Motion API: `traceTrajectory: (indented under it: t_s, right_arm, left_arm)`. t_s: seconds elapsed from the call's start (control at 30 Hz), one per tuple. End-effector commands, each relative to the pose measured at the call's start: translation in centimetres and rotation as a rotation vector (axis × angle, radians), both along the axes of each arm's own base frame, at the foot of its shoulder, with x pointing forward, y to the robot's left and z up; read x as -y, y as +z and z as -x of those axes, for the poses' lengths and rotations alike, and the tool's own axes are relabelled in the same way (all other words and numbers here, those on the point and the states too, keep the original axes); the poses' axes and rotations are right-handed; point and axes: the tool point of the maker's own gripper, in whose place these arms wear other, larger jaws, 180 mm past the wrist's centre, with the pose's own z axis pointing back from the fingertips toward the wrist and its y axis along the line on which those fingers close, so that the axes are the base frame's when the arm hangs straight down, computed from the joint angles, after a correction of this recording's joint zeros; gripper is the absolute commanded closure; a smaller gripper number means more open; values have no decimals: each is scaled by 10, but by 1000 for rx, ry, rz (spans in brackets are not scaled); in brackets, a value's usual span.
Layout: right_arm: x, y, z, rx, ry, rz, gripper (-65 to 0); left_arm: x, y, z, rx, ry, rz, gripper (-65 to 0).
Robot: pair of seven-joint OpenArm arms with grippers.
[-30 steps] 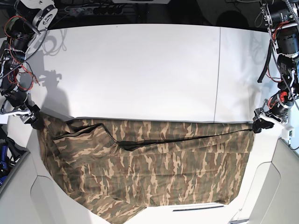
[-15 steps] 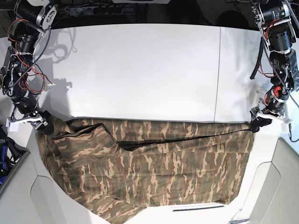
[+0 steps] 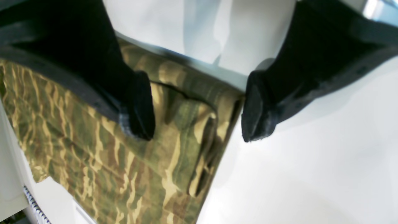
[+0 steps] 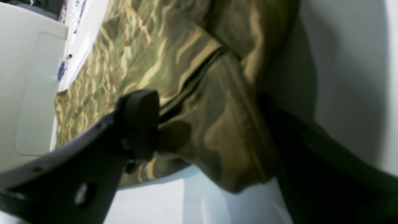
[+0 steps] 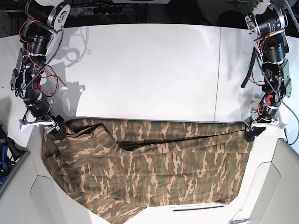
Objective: Fold the T-shirt properly
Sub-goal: 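Lower the folded edge with both grippers onto the shirt, then drag the shirt with both grippers back across the table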
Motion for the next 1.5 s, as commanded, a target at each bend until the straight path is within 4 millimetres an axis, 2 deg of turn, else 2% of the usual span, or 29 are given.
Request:
traceTrajectory:
  t_s: [0.0,0.23,0.3,0.37,0.43,0.5,0.6,0.77,0.83,0.93,1.1,1.27,1.47]
  right_arm:
    - [3,9,-7,19,3,14,-420]
    - [5,16,-12,55,-18,22,-417]
    - [6,17,-15,54,-13,40,-413]
    - [7,20,-20,55,-4,66,-330]
    - [8,23,-23,55,2,88,-174]
    - [8,26,-27,63,3,90,-19]
    - [8,31,-31,74,2,89,0]
    - [-3,39,-33,120,77,97,0]
    - [-10,40,-31,123,123,90,0]
    - [-9,39,-27,102,140,70,0]
    - [-1,39,-18,59,186,47,0]
    - [-2,43,-11,39,245,7,0]
    - [-2,43,1,37,261,-34,0]
  left_arm:
    - [-3,9,-6,8,-15,-17,-466]
    - [15,1,-8,-12,-57,-21,-463]
    - [18,0,-9,-14,-68,-29,-430]
    - [20,-1,-9,-20,-78,-35,-317]
    - [21,-1,-9,-19,-79,-35,-185]
    - [20,0,-10,-16,-79,-36,-98]
    - [21,6,-13,1,-98,-40,-2]
    - [37,27,-15,96,-253,-39,0]
    - [29,33,-15,104,-240,-20,0]
    - [18,42,-13,109,-229,4,0]
    - [15,43,-7,52,-266,35,0]
    - [13,44,0,24,-284,84,0]
    - [28,36,10,-38,-337,167,0]
